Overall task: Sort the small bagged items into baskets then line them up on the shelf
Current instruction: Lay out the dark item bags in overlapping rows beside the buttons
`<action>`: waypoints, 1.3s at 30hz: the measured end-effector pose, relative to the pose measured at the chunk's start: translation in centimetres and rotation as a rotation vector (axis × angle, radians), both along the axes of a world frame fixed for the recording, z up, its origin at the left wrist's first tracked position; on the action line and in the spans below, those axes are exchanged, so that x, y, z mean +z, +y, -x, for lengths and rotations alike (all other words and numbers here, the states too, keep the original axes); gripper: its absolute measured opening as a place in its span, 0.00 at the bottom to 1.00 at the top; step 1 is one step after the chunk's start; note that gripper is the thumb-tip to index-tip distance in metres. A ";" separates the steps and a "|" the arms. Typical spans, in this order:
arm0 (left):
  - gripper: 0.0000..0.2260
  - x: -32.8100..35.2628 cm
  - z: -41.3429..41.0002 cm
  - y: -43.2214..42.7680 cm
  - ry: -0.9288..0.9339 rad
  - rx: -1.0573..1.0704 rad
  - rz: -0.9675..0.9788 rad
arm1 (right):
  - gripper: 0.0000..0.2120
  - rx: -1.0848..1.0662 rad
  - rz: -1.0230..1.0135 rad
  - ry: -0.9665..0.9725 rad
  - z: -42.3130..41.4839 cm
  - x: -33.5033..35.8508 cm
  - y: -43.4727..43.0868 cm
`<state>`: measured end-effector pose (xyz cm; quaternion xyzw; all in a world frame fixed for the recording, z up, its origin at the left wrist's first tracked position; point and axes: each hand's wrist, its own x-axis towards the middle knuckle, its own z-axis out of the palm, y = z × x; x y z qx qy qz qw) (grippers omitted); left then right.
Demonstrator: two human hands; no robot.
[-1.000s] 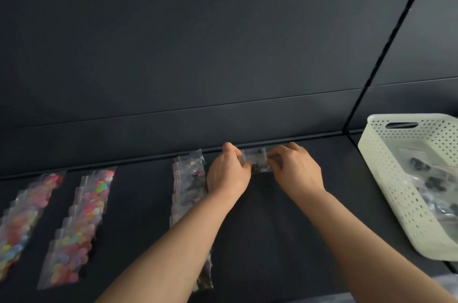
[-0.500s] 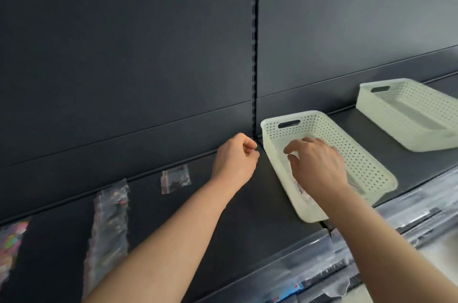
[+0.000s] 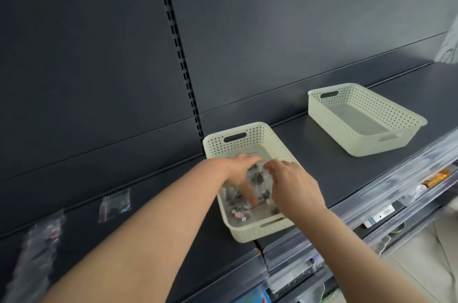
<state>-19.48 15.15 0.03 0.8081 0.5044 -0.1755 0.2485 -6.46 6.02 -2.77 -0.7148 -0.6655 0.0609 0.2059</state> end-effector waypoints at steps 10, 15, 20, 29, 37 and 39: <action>0.45 -1.8 -1.3 -1.1 0.265 -0.255 -0.106 | 0.24 -0.086 0.082 -0.001 -0.6 0.5 1.0; 0.23 -1.3 -1.2 -0.6 0.088 -0.200 -0.129 | 0.25 -0.066 0.074 -0.018 -0.8 0.3 1.1; 0.20 -0.5 -1.2 -0.1 -0.262 0.065 -0.043 | 0.25 -0.076 0.076 -0.025 -1.4 0.2 1.2; 0.15 5.5 4.8 -0.2 -0.629 0.337 -0.271 | 0.19 0.040 -0.113 -0.094 2.7 2.2 2.2; 0.10 -1.3 12.6 -3.2 -0.255 0.560 -0.213 | 0.16 0.301 -0.064 -0.189 10.1 1.3 1.8; 0.15 -2.6 12.9 -3.6 -0.337 0.623 -0.167 | 0.18 0.304 -0.033 -0.214 10.6 1.4 1.7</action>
